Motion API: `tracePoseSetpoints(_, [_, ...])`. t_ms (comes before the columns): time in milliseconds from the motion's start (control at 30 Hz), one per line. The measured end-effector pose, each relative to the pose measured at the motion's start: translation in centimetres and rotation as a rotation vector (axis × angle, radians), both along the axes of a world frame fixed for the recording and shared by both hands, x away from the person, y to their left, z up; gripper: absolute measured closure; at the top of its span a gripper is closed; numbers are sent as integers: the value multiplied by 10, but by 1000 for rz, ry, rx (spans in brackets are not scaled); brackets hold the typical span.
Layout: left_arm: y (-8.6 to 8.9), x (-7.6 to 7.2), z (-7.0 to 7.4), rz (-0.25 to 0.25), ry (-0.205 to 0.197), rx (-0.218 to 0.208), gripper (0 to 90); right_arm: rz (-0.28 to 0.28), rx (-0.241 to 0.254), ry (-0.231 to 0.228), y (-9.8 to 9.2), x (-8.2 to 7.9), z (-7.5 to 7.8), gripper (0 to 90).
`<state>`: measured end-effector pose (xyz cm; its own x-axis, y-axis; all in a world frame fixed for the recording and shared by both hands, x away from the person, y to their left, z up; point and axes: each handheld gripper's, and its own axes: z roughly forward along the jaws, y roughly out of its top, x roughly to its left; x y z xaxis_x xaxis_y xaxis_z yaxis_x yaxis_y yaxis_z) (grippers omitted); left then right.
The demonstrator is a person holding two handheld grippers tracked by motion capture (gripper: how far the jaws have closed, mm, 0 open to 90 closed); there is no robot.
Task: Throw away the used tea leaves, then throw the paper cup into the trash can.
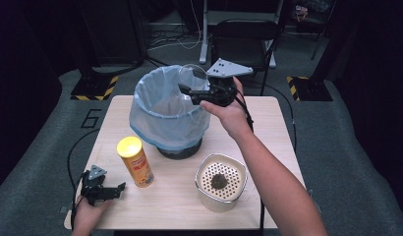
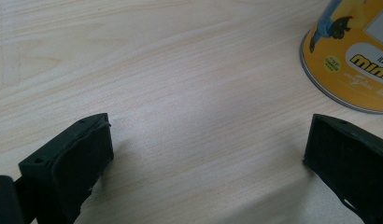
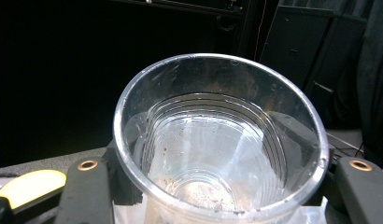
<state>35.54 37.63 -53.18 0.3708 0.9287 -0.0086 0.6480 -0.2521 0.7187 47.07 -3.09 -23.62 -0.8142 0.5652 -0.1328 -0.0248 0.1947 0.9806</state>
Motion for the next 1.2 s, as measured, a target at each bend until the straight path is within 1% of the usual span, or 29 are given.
tracePoseSetpoints(33, [0,0,0,0,-1,0,10,-1,-4,8,5,3,0,340])
tracePoseSetpoints(67, [0,0,0,0,-1,0,10,-2,-8,1,8,6,-1,340])
tracePoseSetpoints(133, [0,0,0,0,0,0,10,-11,0,11,12,11,-3,340])
tracePoseSetpoints(200, [0,0,0,0,-1,0,10,-6,6,4,15,15,-4,340])
tracePoseSetpoints(233, [0,0,0,-1,-1,0,10,-11,7,17,16,16,-5,340])
tracePoseSetpoints(267, [0,0,0,0,1,-1,10,-10,7,15,17,19,-7,340])
tracePoseSetpoints(300, [0,0,0,-1,0,-1,10,-13,7,32,18,21,-8,340])
tracePoseSetpoints(333, [0,0,0,0,0,-1,10,-17,11,31,19,23,-9,340])
tracePoseSetpoints(367, [0,0,0,0,0,-1,10,-20,6,27,19,25,-9,340])
tracePoseSetpoints(400, [0,0,0,-1,1,0,10,-23,0,36,19,26,-10,338])
tracePoseSetpoints(533, [0,0,0,0,1,-1,10,-33,-8,39,24,32,-12,324])
tracePoseSetpoints(567, [0,0,0,0,1,-1,10,-30,-4,38,26,34,-12,312])
tracePoseSetpoints(700, [0,0,0,1,2,-2,10,-33,-17,72,39,41,-19,297])
tracePoseSetpoints(767, [0,0,1,-1,10,-2,10,-32,-16,80,46,44,-24,296])
tracePoseSetpoints(867, [0,0,1,0,12,-3,10,-28,-27,73,53,46,-28,293])
tracePoseSetpoints(900, [0,0,1,0,11,-4,10,-23,-26,75,55,46,-29,270])
tracePoseSetpoints(933, [0,0,1,0,11,-4,10,-21,-18,74,57,47,-30,224])
tracePoseSetpoints(967, [0,0,1,0,11,-3,10,-20,-15,89,58,47,-31,153])
tracePoseSetpoints(1000, [0,0,1,0,11,-3,10,-33,-18,87,59,46,-31,141])
tracePoseSetpoints(1033, [0,0,1,0,11,-3,10,-40,-15,72,58,45,-32,90])
tracePoseSetpoints(1067, [0,0,0,2,1,-2,10,-37,-11,77,57,44,-32,28])
tracePoseSetpoints(1100, [0,0,0,2,1,-2,9,-44,1,71,55,41,-32,22])
tracePoseSetpoints(1133, [-1,0,-1,8,-8,-5,9,-44,1,71,55,41,-32,22])
tracePoseSetpoints(1167, [-1,0,-1,11,-7,-4,9,-39,1,68,53,40,-31,44])
tracePoseSetpoints(1200, [-2,0,-1,15,-12,-6,8,-34,12,79,50,40,-30,53])
